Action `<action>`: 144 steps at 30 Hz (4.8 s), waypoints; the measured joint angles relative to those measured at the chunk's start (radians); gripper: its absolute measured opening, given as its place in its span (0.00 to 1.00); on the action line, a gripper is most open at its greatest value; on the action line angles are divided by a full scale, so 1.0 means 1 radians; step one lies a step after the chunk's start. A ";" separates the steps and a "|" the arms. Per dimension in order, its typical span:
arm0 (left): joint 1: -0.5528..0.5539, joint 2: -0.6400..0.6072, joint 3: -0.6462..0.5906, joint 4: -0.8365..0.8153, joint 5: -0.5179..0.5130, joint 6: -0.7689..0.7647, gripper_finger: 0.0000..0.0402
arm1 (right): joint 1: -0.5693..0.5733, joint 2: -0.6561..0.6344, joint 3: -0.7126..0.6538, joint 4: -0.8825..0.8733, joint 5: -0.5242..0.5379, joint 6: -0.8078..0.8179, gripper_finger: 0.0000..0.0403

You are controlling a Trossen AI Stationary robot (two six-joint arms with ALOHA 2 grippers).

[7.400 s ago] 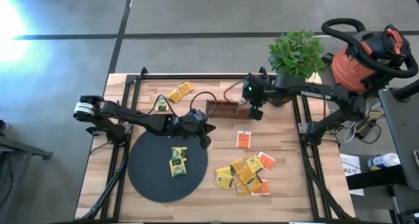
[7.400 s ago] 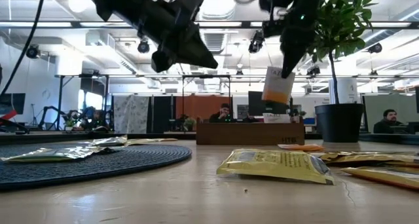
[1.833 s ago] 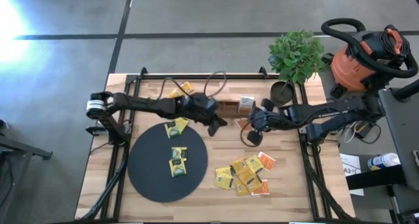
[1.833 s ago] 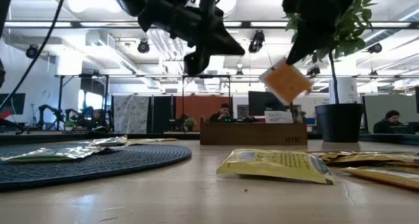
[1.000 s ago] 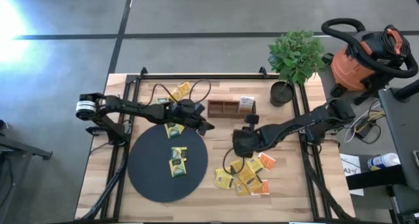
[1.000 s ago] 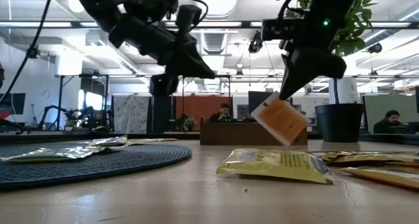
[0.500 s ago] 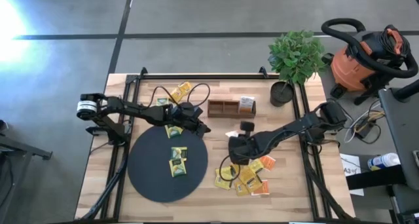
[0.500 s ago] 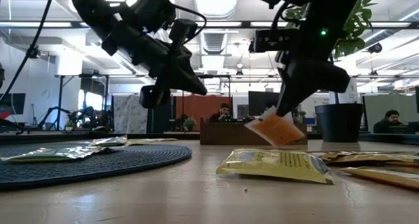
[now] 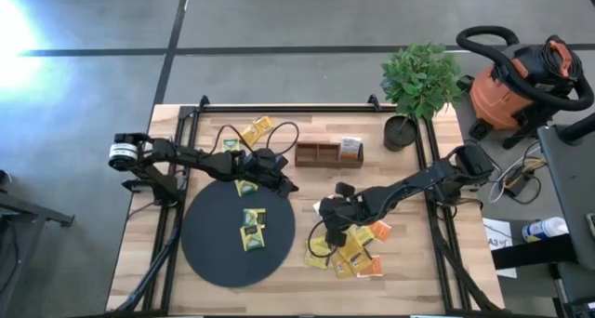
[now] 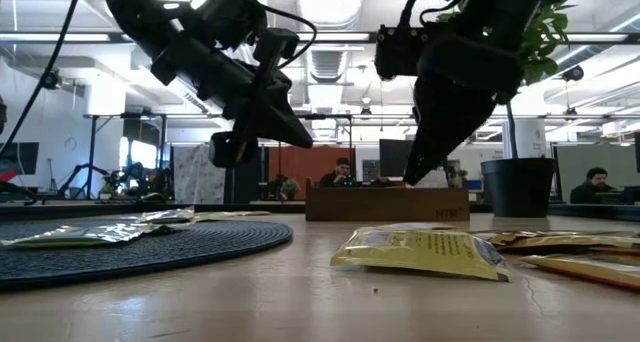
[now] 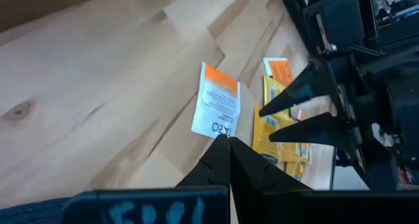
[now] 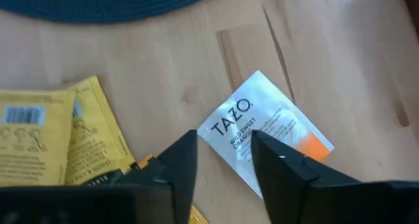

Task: Pick & Place Tea
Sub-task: Put the top white tea bag into the right section of the wooden organizer

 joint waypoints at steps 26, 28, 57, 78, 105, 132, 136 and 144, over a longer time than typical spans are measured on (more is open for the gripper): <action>-0.156 0.418 0.200 0.271 0.030 -0.087 0.00 | -0.234 -0.174 -0.322 0.160 -0.253 0.712 0.38; -0.156 0.453 0.229 0.262 0.028 -0.080 0.00 | -0.238 -0.174 -0.350 0.207 -0.256 0.738 0.38; -0.129 0.483 0.273 0.073 -0.124 0.102 0.00 | -0.209 -0.110 -0.362 0.347 -0.436 0.711 0.22; -0.194 0.404 0.270 0.138 -0.128 0.093 0.00 | -0.296 -0.271 -0.362 0.186 -0.326 0.490 0.31; -0.222 0.502 0.298 0.127 -0.230 0.069 0.00 | -0.207 -0.077 -0.293 0.313 -0.581 0.521 0.31; -0.224 0.468 0.297 0.113 -0.243 0.107 0.00 | -0.181 -0.057 -0.293 0.376 -0.427 0.569 0.04; -0.219 0.382 0.295 0.065 -0.261 0.118 0.00 | -0.167 -0.128 -0.293 0.276 -0.339 0.539 0.03; -0.162 0.184 0.294 -0.015 -0.256 0.218 0.00 | -0.112 -0.293 -0.293 0.221 -0.201 0.301 0.03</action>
